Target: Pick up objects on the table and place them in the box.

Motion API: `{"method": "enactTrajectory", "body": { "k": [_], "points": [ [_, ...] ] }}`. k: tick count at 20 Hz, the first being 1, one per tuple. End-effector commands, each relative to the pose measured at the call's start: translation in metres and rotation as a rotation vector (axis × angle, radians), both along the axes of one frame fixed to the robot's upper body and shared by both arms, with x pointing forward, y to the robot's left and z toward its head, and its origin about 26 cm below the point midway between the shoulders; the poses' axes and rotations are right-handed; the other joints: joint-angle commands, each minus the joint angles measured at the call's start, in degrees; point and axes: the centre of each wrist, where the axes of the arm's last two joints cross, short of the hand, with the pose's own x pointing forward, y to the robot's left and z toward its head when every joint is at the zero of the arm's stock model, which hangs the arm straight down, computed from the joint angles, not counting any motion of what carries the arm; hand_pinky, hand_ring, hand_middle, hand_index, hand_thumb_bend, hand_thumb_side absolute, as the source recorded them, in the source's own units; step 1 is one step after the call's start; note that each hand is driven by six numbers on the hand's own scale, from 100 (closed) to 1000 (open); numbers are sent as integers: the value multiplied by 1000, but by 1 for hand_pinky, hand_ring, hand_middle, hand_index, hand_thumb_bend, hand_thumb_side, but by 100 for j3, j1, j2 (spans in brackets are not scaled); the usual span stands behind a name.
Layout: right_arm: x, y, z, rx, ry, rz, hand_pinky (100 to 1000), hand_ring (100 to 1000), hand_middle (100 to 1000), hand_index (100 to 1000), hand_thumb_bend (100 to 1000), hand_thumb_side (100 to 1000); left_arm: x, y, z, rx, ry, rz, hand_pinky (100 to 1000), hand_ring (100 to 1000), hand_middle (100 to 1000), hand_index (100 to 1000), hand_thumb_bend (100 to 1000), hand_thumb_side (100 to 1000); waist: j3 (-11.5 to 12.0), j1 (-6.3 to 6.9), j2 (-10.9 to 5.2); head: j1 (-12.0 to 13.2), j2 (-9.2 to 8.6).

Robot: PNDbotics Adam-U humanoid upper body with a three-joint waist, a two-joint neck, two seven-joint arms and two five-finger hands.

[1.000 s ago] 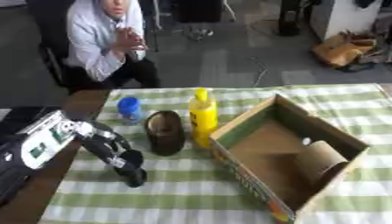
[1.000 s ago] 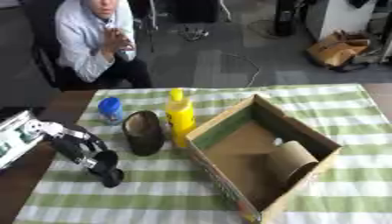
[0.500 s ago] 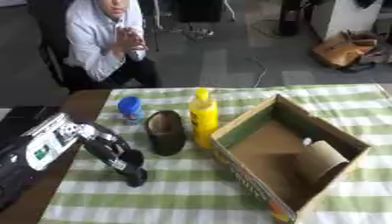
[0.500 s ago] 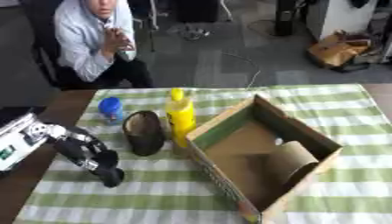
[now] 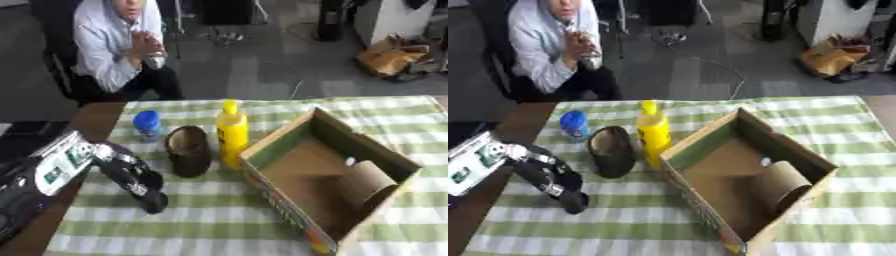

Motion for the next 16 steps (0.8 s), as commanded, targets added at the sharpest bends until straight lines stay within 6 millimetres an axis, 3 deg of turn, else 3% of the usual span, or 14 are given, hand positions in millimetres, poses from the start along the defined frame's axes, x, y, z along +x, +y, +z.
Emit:
{"method": "enactTrajectory", "body": {
  "k": [1,6,7,10,11,16],
  "points": [
    [-4,0,8,-4,-37,2,828,796,639,565,100,1000,3,4,15,12,-33,9,855,967,1000,1000,621,692,3,-15,-74,20,-3],
    [-4,-1,7,-2,-34,0,829,795,639,565,100,1000,4,4,13,15,-32,9,837,941,1000,1000,594,687,8,-19,-72,23,12],
    [-4,-1,7,-2,-34,0,828,795,639,565,100,1000,4,4,13,20,-32,8,791,895,1000,1000,583,667,9,-19,-72,27,13],
    [-4,-1,7,-2,-35,2,829,795,639,559,100,1000,4,4,11,53,-34,8,740,868,1000,1000,560,633,13,-17,-75,37,13],
    [-4,-1,7,-2,-35,2,829,795,638,557,100,1000,4,4,11,63,-36,7,671,838,992,1000,530,608,14,-17,-76,39,12],
    [-4,-1,7,-2,-35,2,829,795,638,555,100,1000,5,4,11,102,-45,13,601,800,974,1000,458,543,22,-10,-82,39,9]
  ]
}}
